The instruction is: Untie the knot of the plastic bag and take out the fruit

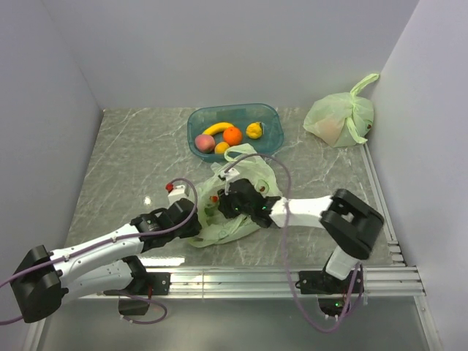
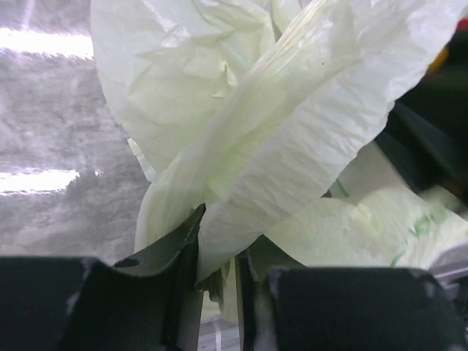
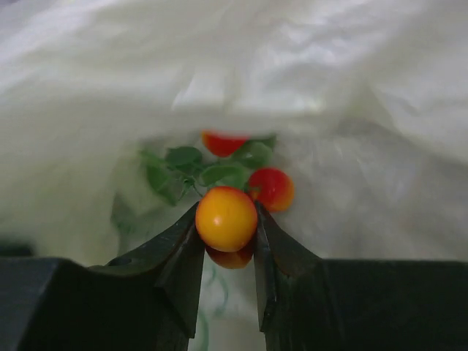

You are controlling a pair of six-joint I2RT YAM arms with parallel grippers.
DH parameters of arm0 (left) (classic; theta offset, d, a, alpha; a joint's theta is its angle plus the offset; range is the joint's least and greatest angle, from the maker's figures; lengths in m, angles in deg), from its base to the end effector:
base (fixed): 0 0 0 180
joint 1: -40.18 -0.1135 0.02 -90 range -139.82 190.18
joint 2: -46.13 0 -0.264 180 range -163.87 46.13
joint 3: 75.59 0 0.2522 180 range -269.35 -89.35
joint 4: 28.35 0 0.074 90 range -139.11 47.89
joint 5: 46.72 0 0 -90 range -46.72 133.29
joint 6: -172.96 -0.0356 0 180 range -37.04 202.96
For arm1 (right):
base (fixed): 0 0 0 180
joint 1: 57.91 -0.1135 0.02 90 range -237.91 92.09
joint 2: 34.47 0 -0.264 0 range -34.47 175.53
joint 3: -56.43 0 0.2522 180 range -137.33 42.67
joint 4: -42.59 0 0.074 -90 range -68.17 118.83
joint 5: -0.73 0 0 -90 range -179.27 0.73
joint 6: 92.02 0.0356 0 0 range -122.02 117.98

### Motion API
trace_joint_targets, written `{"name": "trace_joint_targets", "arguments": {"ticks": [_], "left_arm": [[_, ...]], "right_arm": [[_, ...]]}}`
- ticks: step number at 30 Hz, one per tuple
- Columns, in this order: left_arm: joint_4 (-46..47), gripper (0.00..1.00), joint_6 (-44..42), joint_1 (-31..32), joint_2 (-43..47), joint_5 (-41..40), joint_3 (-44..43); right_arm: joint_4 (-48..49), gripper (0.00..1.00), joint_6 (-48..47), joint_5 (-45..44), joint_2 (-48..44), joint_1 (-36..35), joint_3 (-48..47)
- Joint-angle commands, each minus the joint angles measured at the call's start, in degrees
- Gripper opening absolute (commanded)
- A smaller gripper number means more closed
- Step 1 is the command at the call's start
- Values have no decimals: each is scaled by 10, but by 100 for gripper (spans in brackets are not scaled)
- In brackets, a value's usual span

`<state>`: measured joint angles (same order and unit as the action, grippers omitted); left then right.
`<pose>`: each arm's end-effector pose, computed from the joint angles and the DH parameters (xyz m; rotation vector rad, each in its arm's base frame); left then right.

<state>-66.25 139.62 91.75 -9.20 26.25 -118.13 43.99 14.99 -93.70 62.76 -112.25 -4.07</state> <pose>0.1227 -0.1378 0.1912 -0.2409 2.4542 -0.4965 0.2032 0.2784 0.1613 -0.6784 2.1491 0.6084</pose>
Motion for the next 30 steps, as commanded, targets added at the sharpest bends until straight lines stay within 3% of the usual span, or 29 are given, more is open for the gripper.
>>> {"name": "trace_joint_targets", "arguments": {"ticks": [1, 9, 15, 23, 28, 30], "left_arm": [[-24, 25, -4, -3, 1, -40, -37], [-26, 24, -23, -39, -4, -38, -50], [-11, 24, -33, -42, -7, -7, -43], [14, 24, -27, -42, 0, 38, -13], [18, 25, -37, -39, -2, 58, -10], [13, 25, -39, -37, 4, 53, -11]], "right_arm": [[-27, 0, -27, 27, -110, 1, 30], [-144, 0, -109, 98, -314, 1, 59], [-172, 0, -122, 75, -354, 42, -43], [-109, 0, -84, 65, -224, 164, -231], [-129, 0, -52, 46, -38, 216, -393], [-137, 9, -41, 46, 30, 227, -431]]}}
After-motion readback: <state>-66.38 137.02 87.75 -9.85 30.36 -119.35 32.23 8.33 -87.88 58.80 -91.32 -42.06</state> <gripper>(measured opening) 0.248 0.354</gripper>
